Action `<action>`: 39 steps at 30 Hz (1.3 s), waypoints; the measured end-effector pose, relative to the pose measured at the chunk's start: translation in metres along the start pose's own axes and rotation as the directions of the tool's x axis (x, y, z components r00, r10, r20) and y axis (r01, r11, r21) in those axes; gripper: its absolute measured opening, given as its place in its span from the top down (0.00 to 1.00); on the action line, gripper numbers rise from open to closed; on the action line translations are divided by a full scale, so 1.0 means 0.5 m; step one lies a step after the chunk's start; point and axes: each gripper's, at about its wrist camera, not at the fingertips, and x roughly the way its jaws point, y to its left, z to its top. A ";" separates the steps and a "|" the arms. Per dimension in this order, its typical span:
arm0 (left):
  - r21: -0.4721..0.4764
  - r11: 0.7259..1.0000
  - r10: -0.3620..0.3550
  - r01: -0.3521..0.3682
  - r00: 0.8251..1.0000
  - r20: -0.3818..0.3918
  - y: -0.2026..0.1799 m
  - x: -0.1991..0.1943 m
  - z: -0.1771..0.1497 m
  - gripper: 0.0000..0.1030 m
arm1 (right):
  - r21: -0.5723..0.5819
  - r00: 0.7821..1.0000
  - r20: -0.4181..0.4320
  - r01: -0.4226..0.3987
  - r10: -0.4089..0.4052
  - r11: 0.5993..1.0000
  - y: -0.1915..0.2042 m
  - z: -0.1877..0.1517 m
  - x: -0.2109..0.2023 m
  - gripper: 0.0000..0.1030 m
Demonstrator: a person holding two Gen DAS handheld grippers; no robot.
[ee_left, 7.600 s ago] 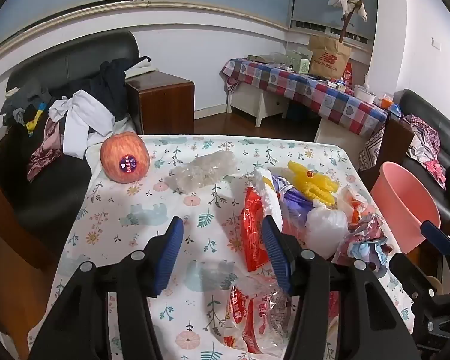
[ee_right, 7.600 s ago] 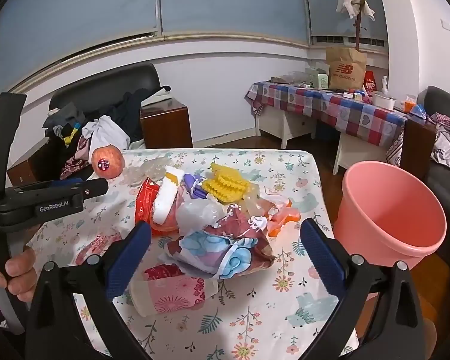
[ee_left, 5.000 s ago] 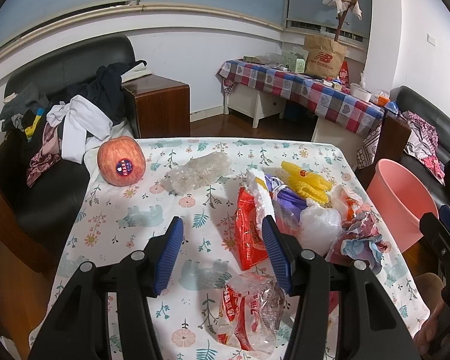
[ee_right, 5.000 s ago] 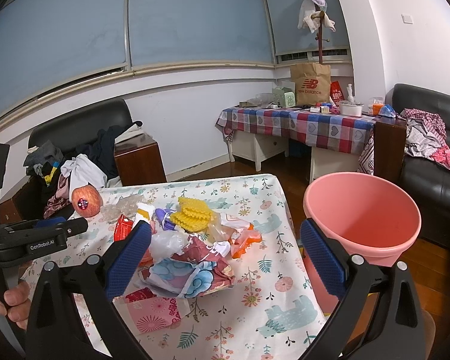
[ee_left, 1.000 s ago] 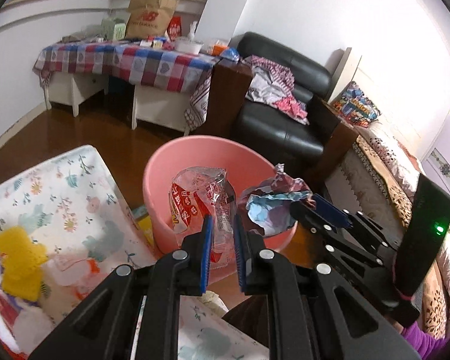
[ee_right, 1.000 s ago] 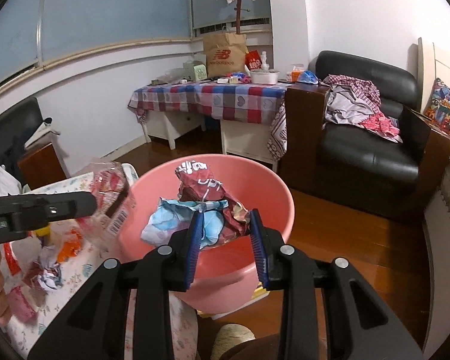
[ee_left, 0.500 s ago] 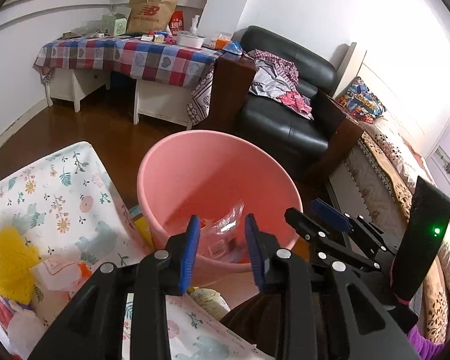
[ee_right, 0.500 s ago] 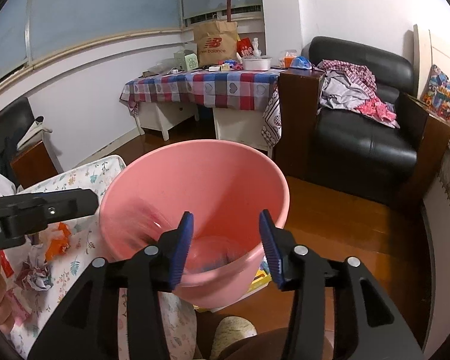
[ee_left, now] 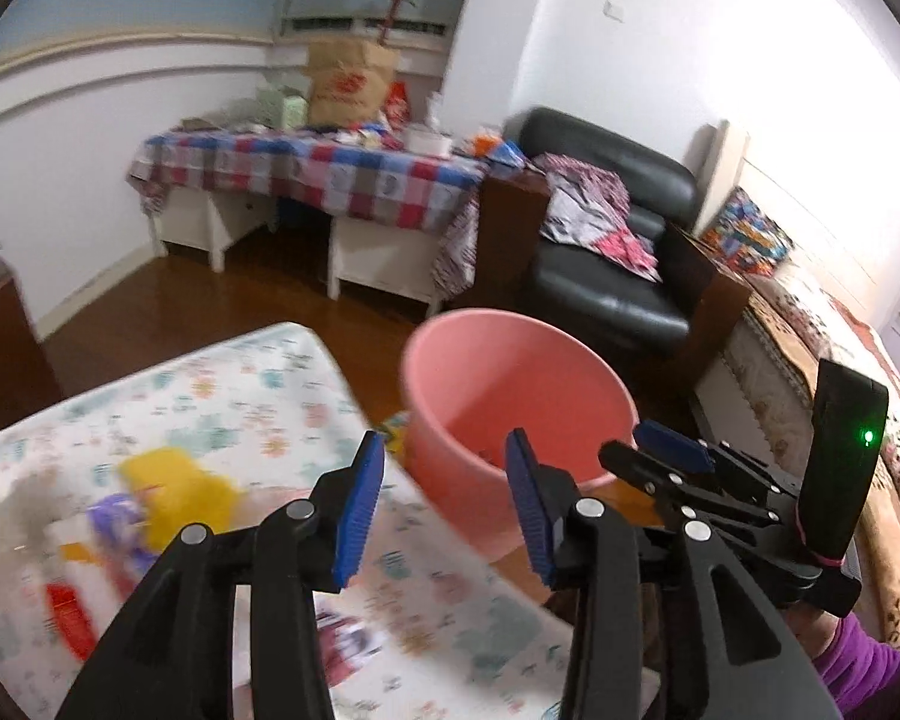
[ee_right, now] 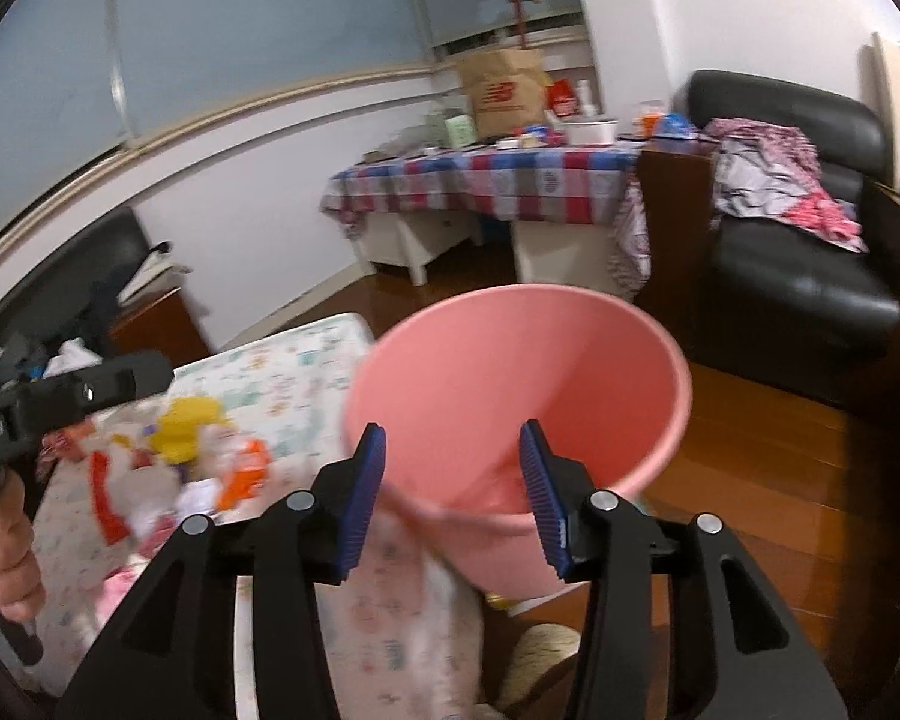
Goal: Collect trash
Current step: 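Move both open grippers back over the trash on the table, then grasp the pink floral paper cup with the left gripper while the right grasps a maroon-silver wrapper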
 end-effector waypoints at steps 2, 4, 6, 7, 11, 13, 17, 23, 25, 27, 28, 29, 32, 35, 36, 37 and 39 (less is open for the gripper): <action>-0.013 0.999 0.033 -0.033 0.999 0.027 0.026 -0.040 -0.004 0.60 | -0.023 0.999 -0.008 -0.046 0.045 0.999 0.030 -0.003 -0.002 0.53; -0.024 0.998 0.064 -0.063 0.997 0.048 0.051 -0.076 -0.011 0.60 | -0.044 0.997 -0.016 -0.078 0.078 0.996 0.055 -0.005 -0.001 0.45; -0.042 0.994 0.100 -0.097 0.993 0.068 0.080 -0.114 -0.022 0.60 | -0.067 0.994 -0.030 -0.111 0.109 0.992 0.081 -0.010 0.002 0.44; -0.051 0.993 0.114 -0.111 0.991 0.074 0.092 -0.129 -0.027 0.60 | -0.075 0.992 -0.038 -0.122 0.120 0.990 0.091 -0.012 0.003 0.44; -0.100 0.983 0.162 -0.155 0.984 0.075 0.142 -0.181 -0.058 0.60 | -0.104 0.984 -0.078 -0.170 0.162 0.980 0.129 -0.027 0.012 0.44; -0.116 0.979 0.174 -0.166 0.983 0.064 0.155 -0.196 -0.077 0.60 | -0.112 0.981 -0.092 -0.183 0.173 0.977 0.139 -0.031 0.016 0.44; -0.103 0.978 0.186 -0.183 0.982 0.028 0.163 -0.220 -0.124 0.60 | -0.117 0.976 -0.112 -0.200 0.187 0.973 0.156 -0.040 0.021 0.44; -0.070 0.985 0.155 -0.158 0.987 -0.046 0.151 -0.225 -0.193 0.60 | -0.116 0.968 -0.148 -0.219 0.201 0.969 0.173 -0.055 0.031 0.44; -0.055 0.992 0.112 -0.117 0.990 -0.085 0.141 -0.217 -0.213 0.60 | -0.120 0.966 -0.159 -0.223 0.203 0.967 0.179 -0.061 0.035 0.44; -0.033 0.996 0.078 -0.082 0.990 -0.116 0.131 -0.207 -0.223 0.60 | -0.124 0.965 -0.167 -0.225 0.203 0.966 0.184 -0.064 0.038 0.44; -0.014 0.998 0.060 -0.062 0.990 -0.129 0.124 -0.204 -0.228 0.60 | -0.125 0.964 -0.170 -0.226 0.203 0.966 0.186 -0.065 0.039 0.44; 0.017 0.999 0.035 -0.033 0.989 -0.141 0.113 -0.203 -0.234 0.60 | -0.127 0.963 -0.174 -0.227 0.203 0.966 0.189 -0.067 0.039 0.44; 0.062 0.998 0.009 0.001 0.986 -0.169 0.102 -0.187 -0.247 0.60 | -0.131 0.961 -0.184 -0.231 0.206 0.964 0.193 -0.072 0.041 0.44; 0.070 0.998 0.019 -0.005 0.979 -0.204 0.103 -0.164 -0.258 0.60 | -0.133 0.959 -0.194 -0.236 0.208 0.963 0.196 -0.079 0.042 0.44; 0.065 0.998 0.017 -0.004 0.977 -0.211 0.106 -0.158 -0.261 0.60 | -0.133 0.958 -0.198 -0.236 0.208 0.963 0.196 -0.081 0.043 0.44; 0.059 0.998 0.011 0.001 0.976 -0.216 0.109 -0.152 -0.262 0.60 | -0.133 0.957 -0.201 -0.237 0.208 0.962 0.195 -0.082 0.043 0.44; 0.057 0.998 -0.003 0.016 0.976 -0.219 0.109 -0.145 -0.266 0.61 | -0.129 0.955 -0.211 -0.238 0.208 0.963 0.194 -0.086 0.047 0.44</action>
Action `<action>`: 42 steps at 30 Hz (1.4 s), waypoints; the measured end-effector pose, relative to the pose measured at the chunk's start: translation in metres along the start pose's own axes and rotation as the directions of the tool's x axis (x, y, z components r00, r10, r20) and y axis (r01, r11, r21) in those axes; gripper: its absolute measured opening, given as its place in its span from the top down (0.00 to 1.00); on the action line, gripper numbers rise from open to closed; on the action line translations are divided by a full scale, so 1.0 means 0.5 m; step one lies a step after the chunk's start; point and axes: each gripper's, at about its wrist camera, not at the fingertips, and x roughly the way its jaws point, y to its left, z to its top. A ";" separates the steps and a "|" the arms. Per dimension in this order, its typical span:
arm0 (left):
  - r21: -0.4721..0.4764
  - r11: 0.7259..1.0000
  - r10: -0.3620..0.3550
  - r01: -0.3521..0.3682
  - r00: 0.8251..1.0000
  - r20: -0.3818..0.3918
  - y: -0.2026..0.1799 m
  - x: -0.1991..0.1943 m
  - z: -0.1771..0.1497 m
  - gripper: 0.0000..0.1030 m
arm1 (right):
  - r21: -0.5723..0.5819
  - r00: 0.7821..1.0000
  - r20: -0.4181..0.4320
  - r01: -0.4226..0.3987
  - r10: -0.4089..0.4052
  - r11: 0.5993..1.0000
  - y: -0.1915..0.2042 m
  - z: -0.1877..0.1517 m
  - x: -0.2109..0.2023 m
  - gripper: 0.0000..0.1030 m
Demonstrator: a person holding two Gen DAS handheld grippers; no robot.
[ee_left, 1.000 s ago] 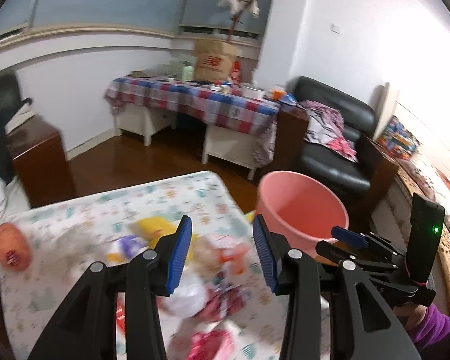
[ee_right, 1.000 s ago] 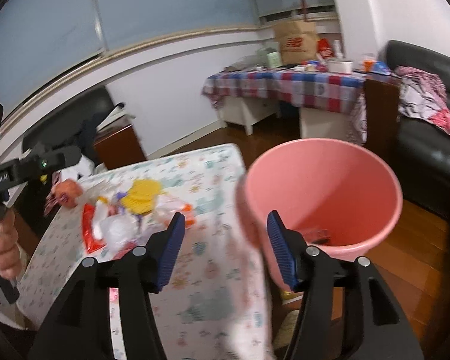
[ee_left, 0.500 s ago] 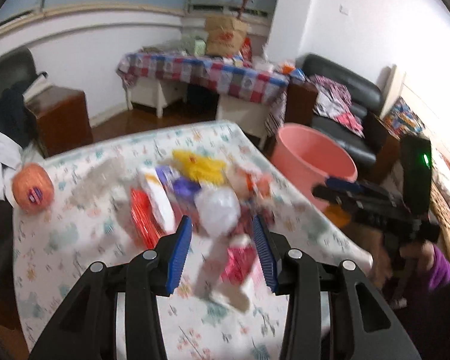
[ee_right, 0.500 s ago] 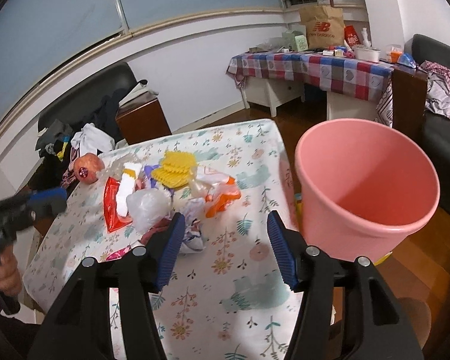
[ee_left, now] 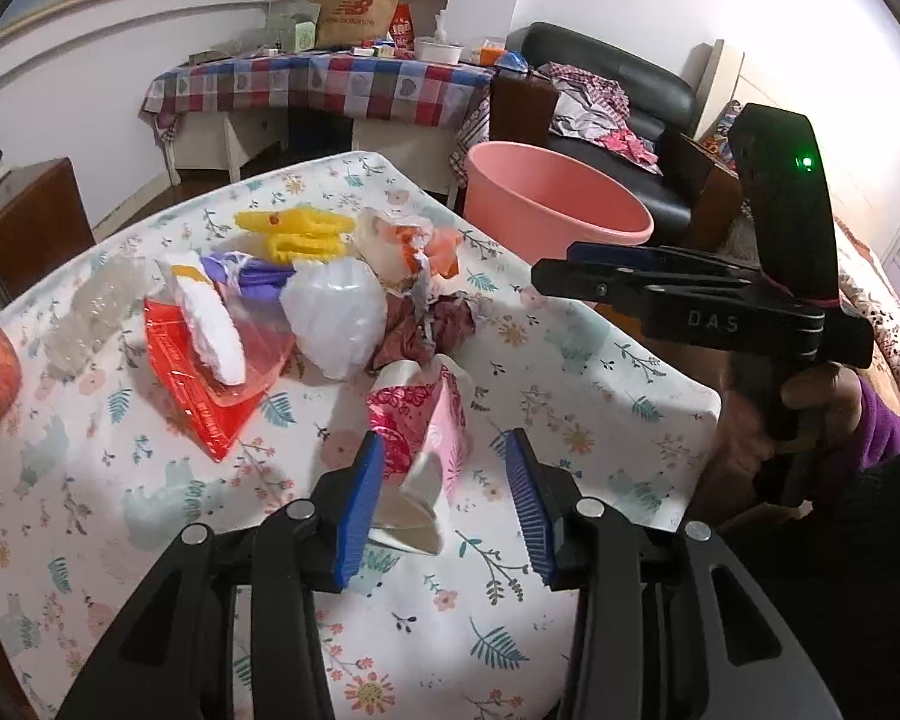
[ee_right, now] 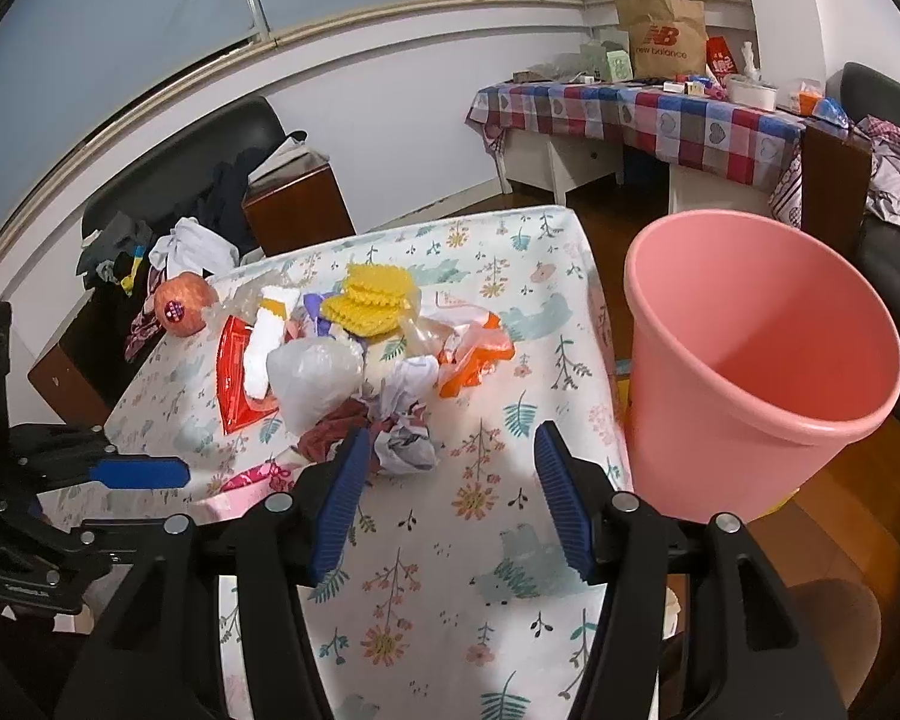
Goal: Collect trash
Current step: 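Grasp the pink floral paper cup with the left gripper while the right grasps a maroon-silver wrapper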
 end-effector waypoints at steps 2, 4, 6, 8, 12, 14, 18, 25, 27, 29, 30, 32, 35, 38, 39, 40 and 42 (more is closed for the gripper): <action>0.017 1.000 -0.005 0.005 1.000 -0.005 -0.004 0.010 -0.002 0.63 | 0.010 1.000 -0.011 -0.007 0.007 1.000 -0.002 -0.003 0.006 0.44; 0.023 1.000 -0.009 0.009 1.000 -0.013 -0.005 0.017 -0.005 0.67 | 0.022 1.000 -0.023 -0.017 0.017 1.000 -0.002 -0.006 0.013 0.44; 0.022 1.000 -0.018 0.018 1.000 -0.025 -0.004 0.025 -0.009 0.79 | 0.029 0.999 -0.038 -0.028 0.029 0.999 -0.001 -0.008 0.022 0.44; 0.012 0.999 -0.036 0.036 0.999 -0.029 0.001 0.026 -0.015 0.92 | 0.032 0.998 -0.048 -0.038 0.039 0.999 0.002 -0.009 0.029 0.44; -0.007 0.998 -0.065 0.065 0.998 -0.017 0.013 0.007 -0.023 0.92 | 0.037 0.995 -0.071 -0.061 0.063 0.997 0.009 -0.010 0.047 0.44; -0.017 0.997 -0.071 0.071 0.997 -0.010 0.017 -0.005 -0.026 0.92 | 0.045 0.993 -0.090 -0.076 0.079 0.996 0.011 -0.009 0.061 0.44; -0.031 0.997 -0.072 0.073 0.997 0.015 0.025 -0.034 -0.031 0.92 | 0.054 0.987 -0.121 -0.098 0.104 0.994 0.020 -0.011 0.086 0.44; -0.074 0.995 -0.057 0.061 0.996 0.062 0.040 -0.070 -0.032 0.92 | 0.046 0.980 -0.179 -0.085 0.092 0.995 0.031 -0.007 0.120 0.44; -0.092 0.994 -0.056 0.063 0.996 0.071 0.044 -0.073 -0.030 0.92 | 0.047 0.977 -0.190 -0.087 0.095 0.995 0.033 -0.004 0.127 0.44; -0.109 0.992 -0.059 0.067 0.996 0.073 0.048 -0.074 -0.031 0.92 | 0.040 0.976 -0.197 -0.089 0.095 0.995 0.037 -0.004 0.131 0.44; -0.114 0.991 -0.060 0.068 0.995 0.074 0.049 -0.074 -0.032 0.92 | 0.037 0.975 -0.199 -0.090 0.095 0.995 0.039 -0.005 0.131 0.44; -0.118 0.991 -0.059 0.067 0.995 0.076 0.053 -0.074 -0.031 0.92 | 0.031 0.975 -0.202 -0.092 0.096 0.995 0.039 -0.006 0.131 0.45; -0.126 0.990 -0.055 0.065 0.995 0.079 0.055 -0.075 -0.029 0.92 | 0.027 0.974 -0.201 -0.098 0.102 0.995 0.039 -0.009 0.128 0.53; -0.137 0.989 -0.049 0.061 0.995 0.085 0.059 -0.074 -0.026 0.92 | 0.023 0.977 -0.184 -0.104 0.106 0.994 0.038 -0.012 0.117 0.66; -0.140 0.988 -0.049 0.061 0.995 0.087 0.058 -0.074 -0.025 0.92 | 0.021 0.978 -0.179 -0.105 0.108 0.994 0.037 -0.012 0.113 0.70; -0.142 0.988 -0.048 0.060 0.995 0.088 0.058 -0.074 -0.024 0.92 | 0.020 0.978 -0.178 -0.108 0.109 0.994 0.035 -0.013 0.111 0.72; -0.145 0.988 -0.047 0.060 0.995 0.091 0.056 -0.073 -0.022 0.92 | 0.018 0.978 -0.176 -0.112 0.113 0.994 0.033 -0.015 0.107 0.73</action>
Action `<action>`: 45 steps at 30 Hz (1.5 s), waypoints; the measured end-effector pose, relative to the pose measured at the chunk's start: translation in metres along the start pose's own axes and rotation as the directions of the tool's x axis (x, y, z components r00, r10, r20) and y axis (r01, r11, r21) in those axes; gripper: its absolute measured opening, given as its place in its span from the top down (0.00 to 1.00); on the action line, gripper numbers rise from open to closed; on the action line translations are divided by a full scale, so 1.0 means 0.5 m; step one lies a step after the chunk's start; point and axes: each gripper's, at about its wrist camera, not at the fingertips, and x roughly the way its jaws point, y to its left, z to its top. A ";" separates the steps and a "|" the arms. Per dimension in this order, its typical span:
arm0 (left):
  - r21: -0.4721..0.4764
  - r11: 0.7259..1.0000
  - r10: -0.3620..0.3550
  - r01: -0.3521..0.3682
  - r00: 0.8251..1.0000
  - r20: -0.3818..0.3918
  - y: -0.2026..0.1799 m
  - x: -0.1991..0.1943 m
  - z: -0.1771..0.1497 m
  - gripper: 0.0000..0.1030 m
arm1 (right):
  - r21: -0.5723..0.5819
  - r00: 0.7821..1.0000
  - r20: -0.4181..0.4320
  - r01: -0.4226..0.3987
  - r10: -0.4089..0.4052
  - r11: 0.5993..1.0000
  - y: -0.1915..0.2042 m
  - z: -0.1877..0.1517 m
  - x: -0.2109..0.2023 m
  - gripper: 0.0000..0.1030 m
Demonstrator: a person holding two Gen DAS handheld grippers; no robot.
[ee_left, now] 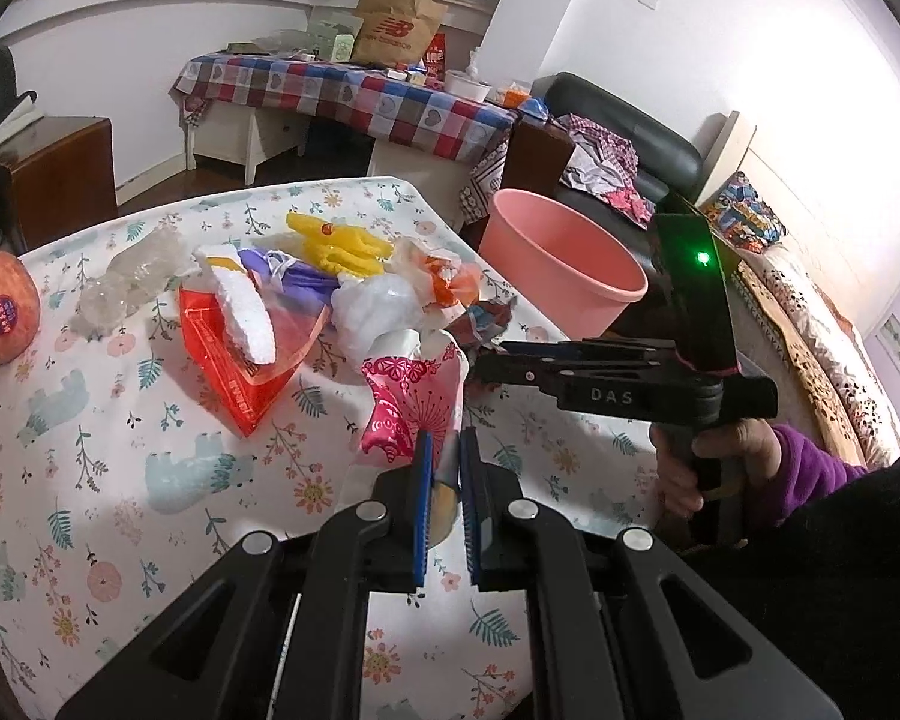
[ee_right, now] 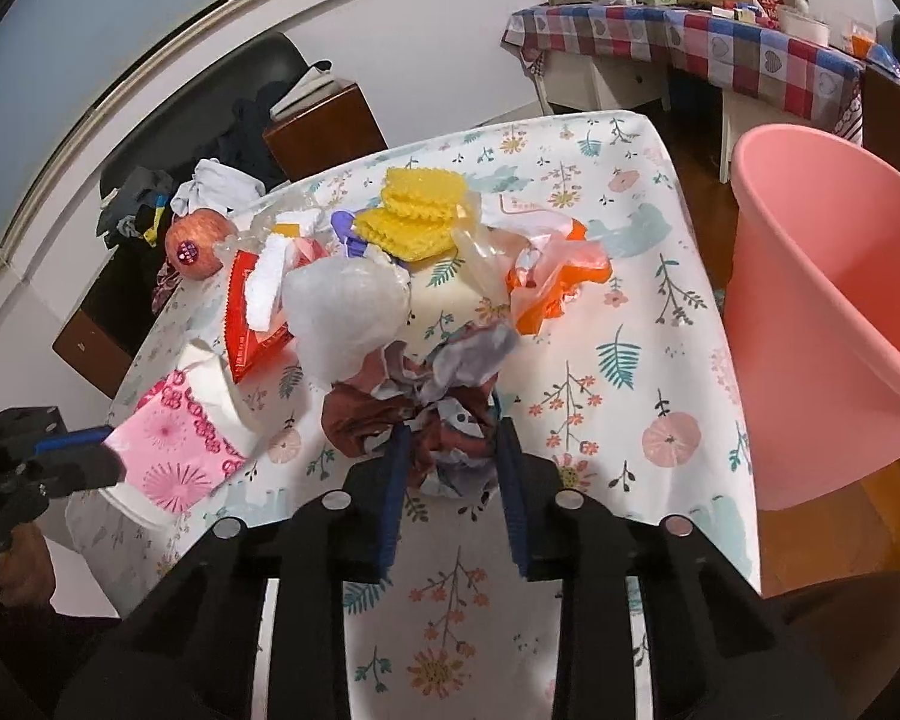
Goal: Collect trash
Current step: 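Grasp the pink floral paper cup with the left gripper while the right grasps a maroon-silver wrapper, then carry the cup and wrapper over the pink bucket and open both grippers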
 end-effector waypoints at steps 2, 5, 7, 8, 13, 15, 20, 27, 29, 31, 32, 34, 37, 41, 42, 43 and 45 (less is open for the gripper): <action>-0.002 1.000 0.001 -0.001 1.000 0.003 -0.002 0.000 0.002 0.92 | 0.000 1.000 0.007 -0.008 0.008 1.000 -0.002 -0.005 -0.006 0.74; -0.002 1.000 0.004 -0.004 1.000 0.010 -0.005 0.001 0.006 0.92 | -0.006 0.999 0.030 -0.016 0.016 1.000 -0.002 -0.010 -0.019 0.74; -0.001 1.000 0.006 -0.006 1.000 0.014 -0.005 0.001 0.010 0.92 | -0.009 0.998 0.056 -0.023 0.024 1.000 -0.003 -0.010 -0.033 0.74; -0.003 1.000 0.007 -0.007 1.000 0.016 -0.006 0.000 0.012 0.92 | -0.010 0.998 0.066 -0.025 0.025 1.000 -0.003 -0.009 -0.040 0.74; -0.007 1.000 0.013 -0.012 1.000 0.027 -0.011 0.002 0.020 0.92 | -0.019 0.994 0.108 -0.017 0.019 1.000 -0.010 -0.004 -0.065 0.74; -0.009 1.000 0.011 -0.011 0.999 0.038 -0.016 0.004 0.027 0.92 | -0.019 0.992 0.129 -0.014 0.016 1.000 -0.013 -0.003 -0.077 0.74; 0.011 1.000 0.022 -0.023 0.998 0.057 -0.032 0.020 0.049 0.92 | -0.005 0.985 0.174 0.004 -0.003 1.000 -0.029 0.005 -0.101 0.74; 0.047 0.999 0.006 -0.011 0.994 0.107 -0.077 0.057 0.100 0.92 | 0.077 0.960 0.267 0.066 -0.085 0.995 -0.085 0.013 -0.149 0.74; 0.062 0.998 -0.006 -0.002 0.993 0.120 -0.094 0.070 0.115 0.92 | 0.107 0.951 0.287 0.085 -0.112 0.991 -0.106 0.015 -0.163 0.74; 0.069 0.998 -0.014 0.005 0.991 0.130 -0.108 0.083 0.129 0.92 | 0.136 0.943 0.302 0.104 -0.141 0.985 -0.126 0.016 -0.174 0.74; 0.071 0.997 -0.020 0.010 0.991 0.134 -0.116 0.092 0.137 0.92 | 0.153 0.938 0.309 0.116 -0.159 0.981 -0.137 0.017 -0.180 0.74; 0.074 0.997 -0.026 0.016 0.990 0.139 -0.125 0.106 0.149 0.92 | 0.178 0.929 0.319 0.134 -0.186 0.975 -0.158 0.017 -0.191 0.74; 0.093 0.996 -0.026 0.012 0.988 0.153 -0.143 0.128 0.171 0.92 | 0.224 0.914 0.336 0.156 -0.227 0.962 -0.189 0.015 -0.206 0.74; 0.115 0.993 -0.041 0.023 0.987 0.155 -0.165 0.162 0.204 0.92 | 0.286 0.895 0.344 0.189 -0.285 0.939 -0.229 0.006 -0.216 0.74; 0.124 0.992 -0.043 0.024 0.987 0.155 -0.171 0.168 0.209 0.92 | 0.296 0.891 0.344 0.197 -0.297 0.935 -0.236 0.005 -0.216 0.74; 0.134 0.991 -0.046 0.025 0.987 0.155 -0.177 0.175 0.215 0.92 | 0.309 0.884 0.345 0.210 -0.315 0.928 -0.245 0.005 -0.217 0.74; 0.149 0.988 -0.055 0.033 0.987 0.151 -0.195 0.194 0.229 0.92 | 0.324 0.874 0.350 0.226 -0.338 0.919 -0.257 0.003 -0.220 0.74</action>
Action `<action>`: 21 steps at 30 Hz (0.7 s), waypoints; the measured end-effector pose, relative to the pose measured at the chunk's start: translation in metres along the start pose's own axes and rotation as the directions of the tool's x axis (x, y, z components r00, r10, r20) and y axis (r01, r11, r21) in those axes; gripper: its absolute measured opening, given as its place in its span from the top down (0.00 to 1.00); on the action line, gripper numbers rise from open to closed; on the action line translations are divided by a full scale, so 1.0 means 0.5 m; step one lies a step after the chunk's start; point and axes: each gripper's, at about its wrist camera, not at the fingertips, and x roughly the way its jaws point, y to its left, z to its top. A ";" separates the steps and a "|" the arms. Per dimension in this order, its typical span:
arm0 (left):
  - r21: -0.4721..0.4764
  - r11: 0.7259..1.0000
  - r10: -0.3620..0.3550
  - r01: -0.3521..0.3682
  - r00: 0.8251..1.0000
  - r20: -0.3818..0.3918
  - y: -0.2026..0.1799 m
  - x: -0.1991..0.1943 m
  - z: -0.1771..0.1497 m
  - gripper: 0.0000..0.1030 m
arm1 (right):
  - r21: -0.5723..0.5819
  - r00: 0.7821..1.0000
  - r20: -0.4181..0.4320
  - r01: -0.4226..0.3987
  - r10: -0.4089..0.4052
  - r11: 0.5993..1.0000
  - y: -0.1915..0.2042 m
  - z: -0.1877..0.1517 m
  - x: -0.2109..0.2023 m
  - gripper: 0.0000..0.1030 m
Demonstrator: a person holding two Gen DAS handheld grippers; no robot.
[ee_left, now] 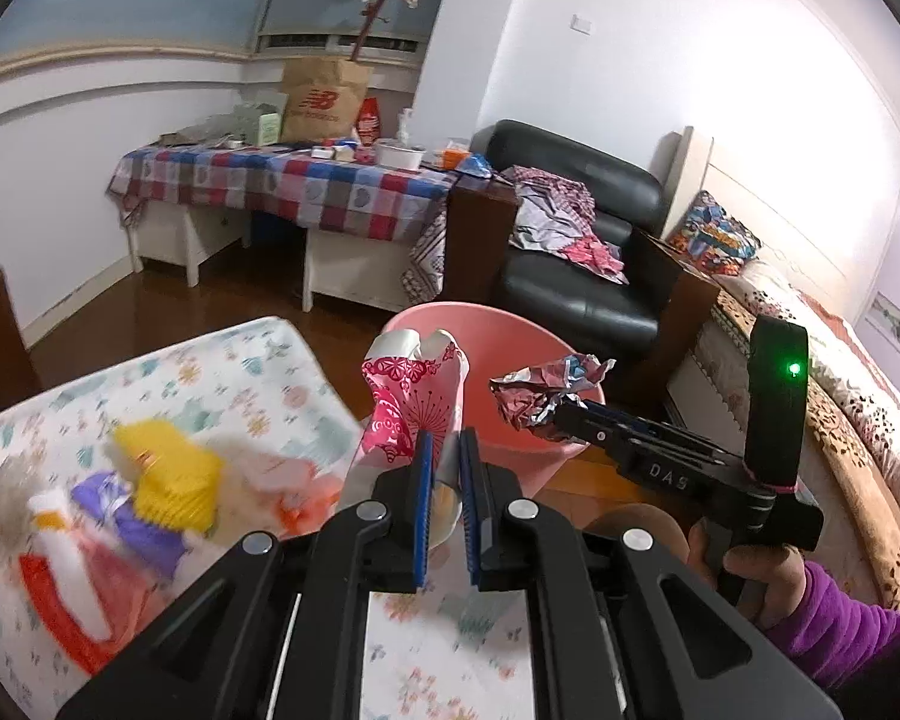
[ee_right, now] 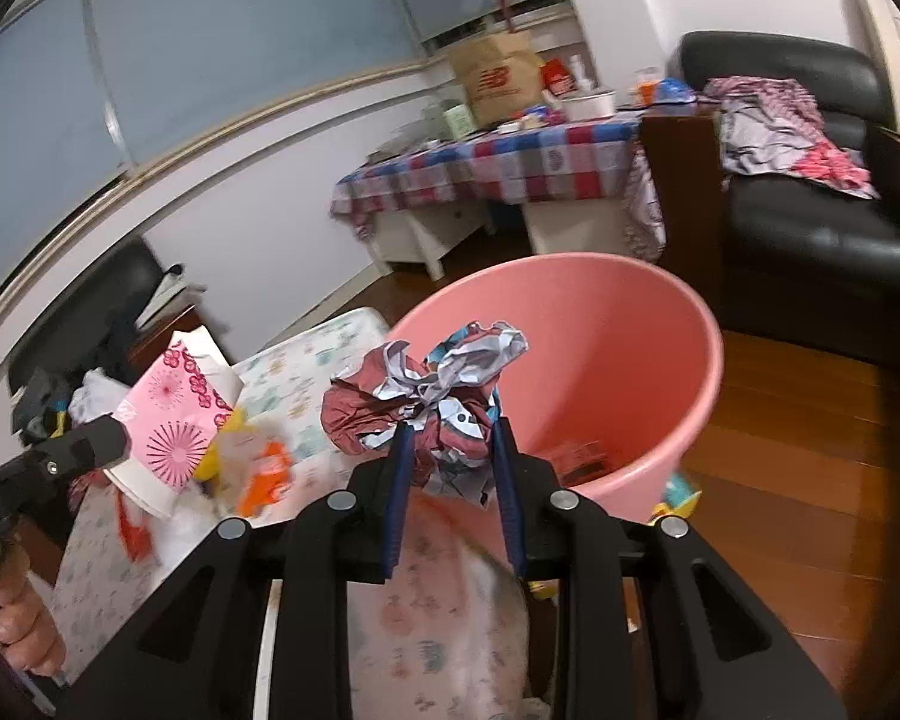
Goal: Collect trash
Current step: 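Carry the cup and wrapper over the pink bucket and open both grippers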
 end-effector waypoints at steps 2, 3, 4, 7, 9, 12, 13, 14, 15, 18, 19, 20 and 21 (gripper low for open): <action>0.005 1.000 -0.010 0.010 1.000 -0.005 -0.008 0.021 0.009 0.92 | 0.003 1.000 0.014 0.028 -0.028 1.000 -0.012 0.003 0.003 0.74; 0.007 1.000 -0.012 0.012 1.000 -0.009 -0.012 0.031 0.012 0.92 | 0.003 0.999 0.017 0.040 -0.040 0.999 -0.017 0.004 0.005 0.74; 0.007 1.000 -0.013 0.013 1.000 -0.013 -0.015 0.042 0.016 0.92 | 0.003 0.998 0.019 0.052 -0.052 0.999 -0.023 0.006 0.007 0.74; -0.010 1.000 -0.023 0.022 0.999 -0.035 -0.020 0.078 0.024 0.92 | 0.006 0.997 0.023 0.076 -0.076 0.997 -0.038 0.006 0.012 0.74; -0.023 0.999 -0.025 0.024 0.998 -0.052 -0.022 0.103 0.029 0.92 | 0.006 0.996 0.023 0.088 -0.088 0.996 -0.046 0.006 0.015 0.74; -0.043 0.999 -0.032 0.029 0.997 -0.074 -0.022 0.134 0.035 0.92 | 0.001 0.994 0.022 0.107 -0.107 0.994 -0.053 0.004 0.019 0.74; -0.049 0.998 -0.036 0.032 0.996 -0.079 -0.022 0.143 0.038 0.92 | -0.001 0.994 0.022 0.111 -0.111 0.994 -0.052 0.003 0.019 0.74; -0.053 0.998 -0.038 0.033 0.996 -0.084 -0.022 0.152 0.041 0.92 | -0.003 0.993 0.020 0.117 -0.117 0.993 -0.054 0.002 0.022 0.74; -0.056 0.998 -0.037 0.032 0.995 -0.088 -0.022 0.158 0.042 0.92 | -0.005 0.993 0.018 0.120 -0.120 0.993 -0.054 0.002 0.023 0.74; -0.064 0.998 -0.036 0.029 0.994 -0.104 -0.025 0.182 0.050 0.92 | -0.013 0.992 0.016 0.126 -0.126 0.992 -0.052 0.002 0.027 0.74; -0.065 0.998 -0.034 0.028 0.994 -0.108 -0.027 0.189 0.052 0.92 | -0.015 0.992 0.015 0.129 -0.129 0.992 -0.052 0.003 0.029 0.74; -0.063 0.998 -0.030 0.023 0.993 -0.114 -0.029 0.199 0.054 0.92 | -0.018 0.991 0.016 0.133 -0.132 0.991 -0.051 0.003 0.031 0.74; -0.059 0.998 -0.026 0.019 0.993 -0.119 -0.032 0.206 0.056 0.92 | -0.019 0.991 0.015 0.134 -0.134 0.991 -0.050 0.002 0.032 0.74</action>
